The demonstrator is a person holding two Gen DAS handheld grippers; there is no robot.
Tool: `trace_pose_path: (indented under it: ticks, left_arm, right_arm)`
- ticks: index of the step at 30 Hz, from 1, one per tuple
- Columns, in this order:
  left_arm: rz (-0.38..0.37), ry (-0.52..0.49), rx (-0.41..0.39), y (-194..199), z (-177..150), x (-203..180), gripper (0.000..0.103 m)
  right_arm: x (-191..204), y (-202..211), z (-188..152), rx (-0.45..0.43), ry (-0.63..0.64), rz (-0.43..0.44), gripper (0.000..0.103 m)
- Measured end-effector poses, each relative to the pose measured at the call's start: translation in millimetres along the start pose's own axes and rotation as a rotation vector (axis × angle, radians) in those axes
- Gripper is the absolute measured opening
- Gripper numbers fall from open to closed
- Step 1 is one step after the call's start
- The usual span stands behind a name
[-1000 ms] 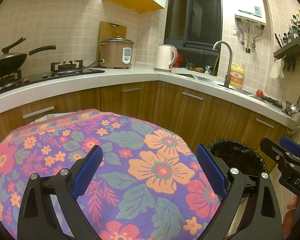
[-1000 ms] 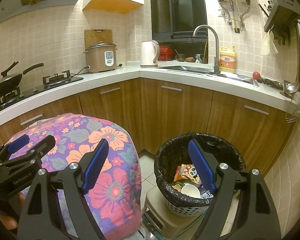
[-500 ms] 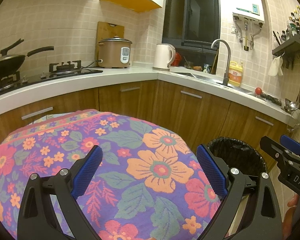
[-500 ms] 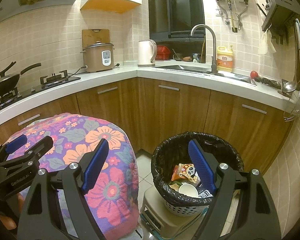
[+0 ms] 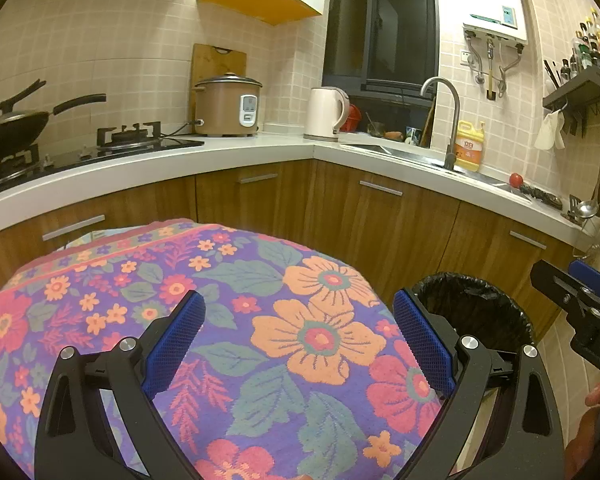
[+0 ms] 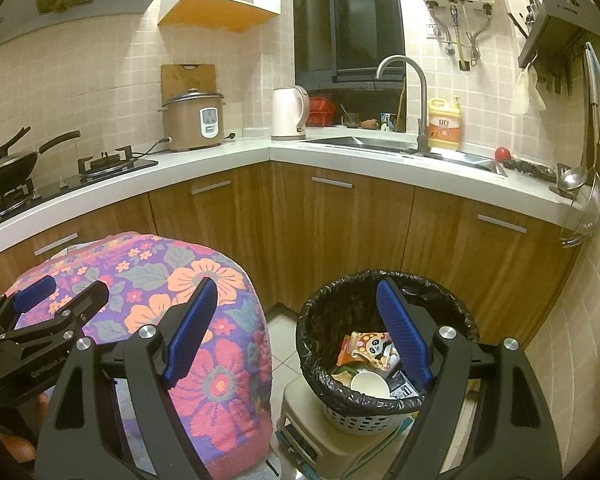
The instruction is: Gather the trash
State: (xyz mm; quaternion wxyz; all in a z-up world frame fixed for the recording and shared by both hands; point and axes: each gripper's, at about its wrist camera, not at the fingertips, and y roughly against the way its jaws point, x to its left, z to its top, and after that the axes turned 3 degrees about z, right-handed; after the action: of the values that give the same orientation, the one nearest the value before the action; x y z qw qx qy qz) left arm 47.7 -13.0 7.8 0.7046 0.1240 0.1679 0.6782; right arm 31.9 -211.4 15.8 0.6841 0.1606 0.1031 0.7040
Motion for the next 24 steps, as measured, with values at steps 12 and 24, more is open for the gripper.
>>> trace_pose_path:
  ticks: [12, 24]
  left_arm:
    - [0.005, -0.033, -0.013, 2.3, 0.2, -2.6, 0.092]
    - [0.021, -0.061, -0.026, 5.2, 0.4, -5.8, 0.092]
  right_arm:
    - [-3.1, 0.9, -1.2, 0.009, -0.006, -0.011, 0.078]
    - [-2.2, -1.3, -3.5, 0.017, -0.003, -0.009, 0.078]
